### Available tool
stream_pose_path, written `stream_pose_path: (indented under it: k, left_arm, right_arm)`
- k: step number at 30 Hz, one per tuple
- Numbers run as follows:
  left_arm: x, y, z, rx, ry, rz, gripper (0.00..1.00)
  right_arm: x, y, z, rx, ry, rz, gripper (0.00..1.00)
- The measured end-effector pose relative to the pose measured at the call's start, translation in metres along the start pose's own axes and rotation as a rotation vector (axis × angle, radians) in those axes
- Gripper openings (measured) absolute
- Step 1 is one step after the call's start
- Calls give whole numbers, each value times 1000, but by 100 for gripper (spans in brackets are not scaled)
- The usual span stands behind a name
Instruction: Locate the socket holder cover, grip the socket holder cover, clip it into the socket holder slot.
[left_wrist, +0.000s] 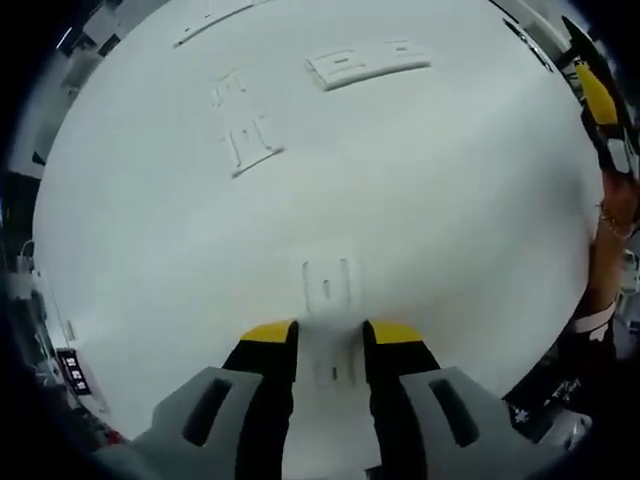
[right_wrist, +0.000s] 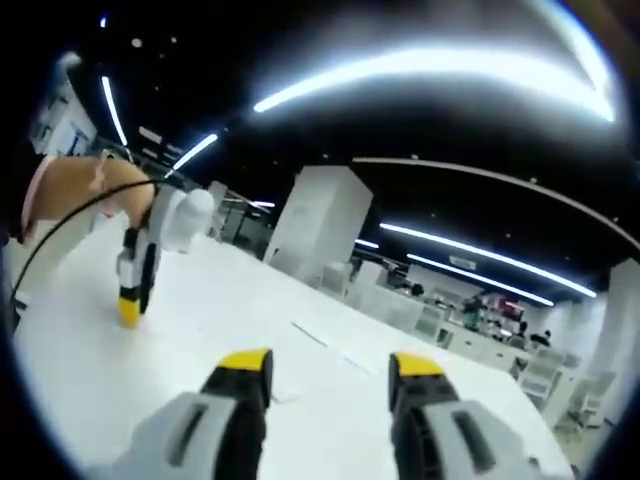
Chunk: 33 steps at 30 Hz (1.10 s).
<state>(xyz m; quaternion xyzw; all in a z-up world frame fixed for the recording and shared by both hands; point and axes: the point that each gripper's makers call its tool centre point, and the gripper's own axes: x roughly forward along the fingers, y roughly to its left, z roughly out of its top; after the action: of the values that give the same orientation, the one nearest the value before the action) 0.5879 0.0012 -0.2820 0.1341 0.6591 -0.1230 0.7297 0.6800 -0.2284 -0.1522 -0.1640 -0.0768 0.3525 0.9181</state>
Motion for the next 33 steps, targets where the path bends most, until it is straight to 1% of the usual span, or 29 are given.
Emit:
stream_pose_path:
  k: [2, 5, 9, 11, 15, 26, 33]
  left_arm:
    - [0, 0, 0, 15, -1, -4, 27]
    - [1, -1, -3, 16, -1, -2, 27]
    - [1, -2, -5, 25, 1, -3, 27]
    - [1, -1, -2, 30, 2, -4, 27]
    - [1, -3, -7, 38, 5, -7, 27]
    - [0, -7, -10, 63, 1, -17, 26]
    - [-7, -2, -7, 74, -4, 6, 26]
  right_arm:
    - [0, 0, -1, 2, 1, -1, 48]
    - [1, -2, -2, -7, 6, -9, 47]
    - [2, -1, -3, -7, 8, -7, 47]
    - [2, -2, -3, -7, 8, -7, 47]
    - [2, -4, -2, -8, 5, -13, 47]
    - [1, -5, -3, -4, 4, -15, 47]
    - [2, -4, -4, -5, 8, -13, 47]
